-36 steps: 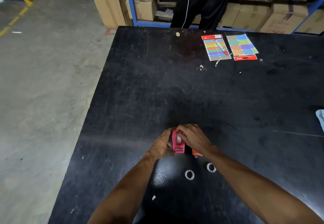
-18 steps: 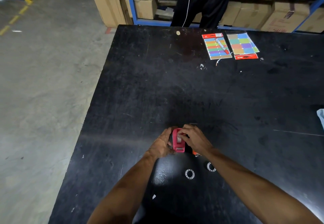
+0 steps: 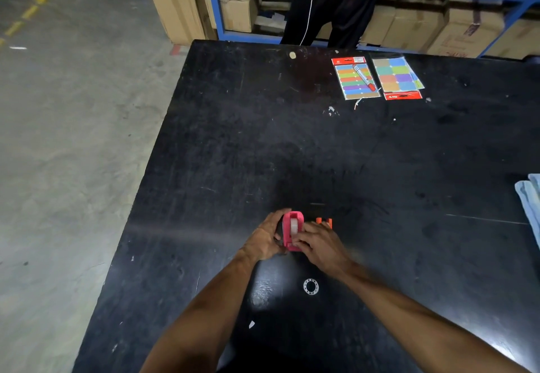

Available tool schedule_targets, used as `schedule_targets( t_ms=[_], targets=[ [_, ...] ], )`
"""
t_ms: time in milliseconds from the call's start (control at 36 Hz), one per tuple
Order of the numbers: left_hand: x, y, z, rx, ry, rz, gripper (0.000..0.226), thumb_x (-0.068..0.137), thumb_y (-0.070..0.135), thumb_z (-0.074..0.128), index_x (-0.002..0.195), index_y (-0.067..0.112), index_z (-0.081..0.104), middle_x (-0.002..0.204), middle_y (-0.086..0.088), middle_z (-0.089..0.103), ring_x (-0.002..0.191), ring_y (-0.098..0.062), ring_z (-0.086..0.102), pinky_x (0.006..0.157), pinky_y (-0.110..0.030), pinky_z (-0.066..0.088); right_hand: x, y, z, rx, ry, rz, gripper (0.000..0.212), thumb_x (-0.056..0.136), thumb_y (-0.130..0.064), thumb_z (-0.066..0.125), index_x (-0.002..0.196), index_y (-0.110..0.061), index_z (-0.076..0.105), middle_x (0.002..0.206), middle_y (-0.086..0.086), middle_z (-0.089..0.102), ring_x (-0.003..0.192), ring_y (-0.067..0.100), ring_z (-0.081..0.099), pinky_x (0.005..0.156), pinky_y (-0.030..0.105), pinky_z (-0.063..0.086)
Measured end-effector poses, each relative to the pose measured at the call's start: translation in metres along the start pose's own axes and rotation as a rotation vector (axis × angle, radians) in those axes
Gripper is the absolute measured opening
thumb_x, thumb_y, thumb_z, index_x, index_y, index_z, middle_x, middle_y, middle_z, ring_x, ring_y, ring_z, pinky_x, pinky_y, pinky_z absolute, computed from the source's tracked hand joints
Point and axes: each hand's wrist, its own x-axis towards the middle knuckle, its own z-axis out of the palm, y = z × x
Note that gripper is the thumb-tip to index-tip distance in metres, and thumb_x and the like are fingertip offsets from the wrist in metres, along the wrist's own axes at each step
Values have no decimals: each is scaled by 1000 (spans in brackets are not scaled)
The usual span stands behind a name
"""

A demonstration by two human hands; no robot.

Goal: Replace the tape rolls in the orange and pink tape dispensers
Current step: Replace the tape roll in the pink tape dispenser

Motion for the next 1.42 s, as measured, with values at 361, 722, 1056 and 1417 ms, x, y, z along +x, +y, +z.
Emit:
schedule_targets(
  t_ms=[361, 722, 1056, 1417],
  targets=[
    [-12, 21, -4, -284, -39, -77, 82, 77, -12, 70, 145, 21, 39, 138, -4, 39, 84, -13, 58, 57, -16, 56, -27, -3, 33, -23, 31, -6, 16, 86, -30, 58, 83, -24, 73, 85, -3, 65, 79, 21, 67, 72, 41, 58],
    [-16, 26, -10, -198, -56, -70, 93, 61, 3, 81, 134, 44, 42, 142, -4, 40, 111, -36, 57, 81, -43, 61, -30, -11, 57, -148, 72, 54, 28, 88, -21, 59, 113, -21, 71, 125, -3, 64, 110, 20, 60, 105, 42, 40],
    [-30, 36, -3, 8, -31, -53, 115, 74, -17, 69, 157, 28, 2, 149, 2, 25, 117, -32, 56, 71, -14, 53, -65, -4, 37, -187, 75, 57, 12, 86, -27, 61, 84, -23, 72, 90, -4, 59, 87, 21, 58, 75, 33, 31],
    [-104, 33, 59, 519, 271, 154, 46, 76, 14, 45, 120, 24, 50, 121, 5, 41, 100, -17, 54, 84, -36, 55, -129, 32, 20, -158, 38, 497, 57, 79, -38, 74, 130, -22, 56, 119, 6, 57, 106, 30, 59, 83, 45, 51]
  ],
)
